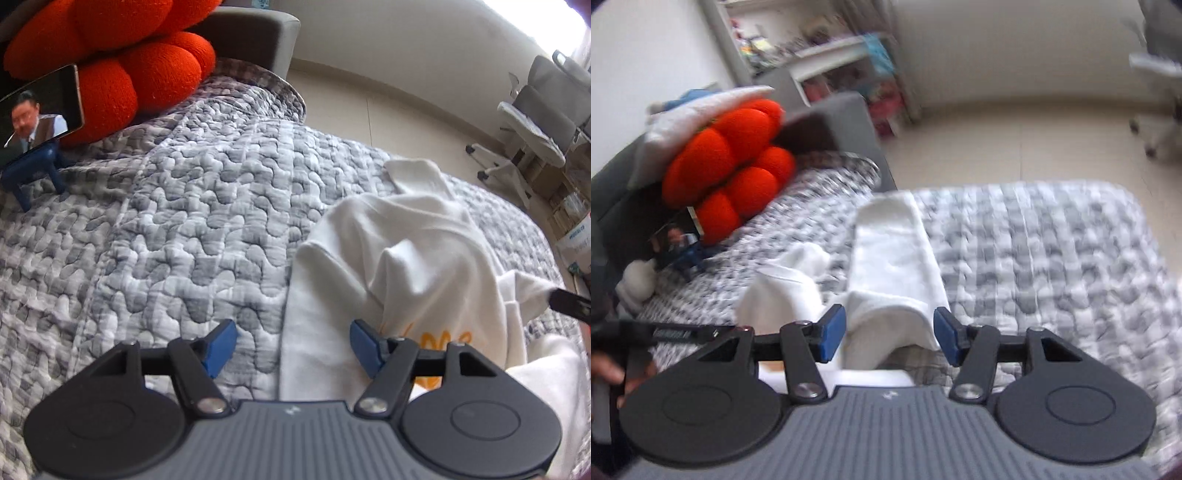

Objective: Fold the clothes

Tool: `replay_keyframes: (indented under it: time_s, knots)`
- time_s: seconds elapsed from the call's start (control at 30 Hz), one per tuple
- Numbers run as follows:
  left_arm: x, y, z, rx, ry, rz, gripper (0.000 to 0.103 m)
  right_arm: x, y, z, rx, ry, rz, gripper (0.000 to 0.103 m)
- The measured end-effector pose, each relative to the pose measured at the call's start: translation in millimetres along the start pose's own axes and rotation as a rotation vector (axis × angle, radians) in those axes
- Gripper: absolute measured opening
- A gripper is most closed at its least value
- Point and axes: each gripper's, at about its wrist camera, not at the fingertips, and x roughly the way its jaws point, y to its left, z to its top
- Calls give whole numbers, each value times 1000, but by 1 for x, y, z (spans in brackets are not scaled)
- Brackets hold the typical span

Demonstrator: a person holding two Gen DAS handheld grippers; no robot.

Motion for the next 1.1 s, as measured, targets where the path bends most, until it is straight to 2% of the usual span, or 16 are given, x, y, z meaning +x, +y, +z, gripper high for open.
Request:
replay_keyframes:
  time_s: [0.03, 0.1, 0.17, 0.2, 0.27, 0.37, 0.43, 0.5, 0.63, 0.7, 0.87, 0.93, 0.97, 1.0, 1.07, 1.1]
  knots:
    - [1, -3, -1, 19, -2, 5, 69, 9, -2, 2, -1, 18, -14, 48]
    - [1, -9, -4, 59, -6, 16, 69, 21, 6, 3, -44, 29, -69, 26]
    - [1, -12, -7, 85, -13, 22, 69, 25, 16, 5, -87, -2, -116, 13]
    - [0, -12, -7, 85, -14, 17, 69, 22, 21, 7, -97, -35, -126, 11]
    - [-2, -11, -7, 83, -17, 7, 69, 4, 35, 11, -145, -165, -199, 9]
    - [-5, -11, -7, 80, -20, -9, 68, -43, 56, 13, -218, -478, -438, 8]
    - [-5, -13, -8, 95, -20, -25, 68, -66, 50, 17, -160, -605, -508, 8]
    - [-5, -17, -10, 117, -19, -36, 68, -65, 35, 19, -109, -596, -544, 8]
    - [-3, -29, -15, 178, -13, -47, 68, -42, 21, 11, -81, -499, -687, 8]
    - [0, -33, -17, 199, -9, -34, 68, -46, 15, 8, -42, -479, -680, 9]
    - [2, -33, -18, 203, -16, -13, 67, -38, 15, 1, -60, -423, -678, 9]
    - [2, -33, -18, 204, -19, -5, 59, -37, 11, 0, -45, -411, -660, 9]
    - [3, -33, -18, 205, -20, -1, 49, -36, 10, 2, -37, -405, -650, 9]
    - [3, -33, -18, 206, -22, 3, 32, -37, 8, 3, -26, -402, -640, 10]
    - [4, -33, -18, 207, -25, 11, 10, -39, 4, 4, -6, -398, -620, 10]
    - [2, -31, -17, 197, -30, 1, 5, -39, 3, 4, 1, -398, -613, 10]
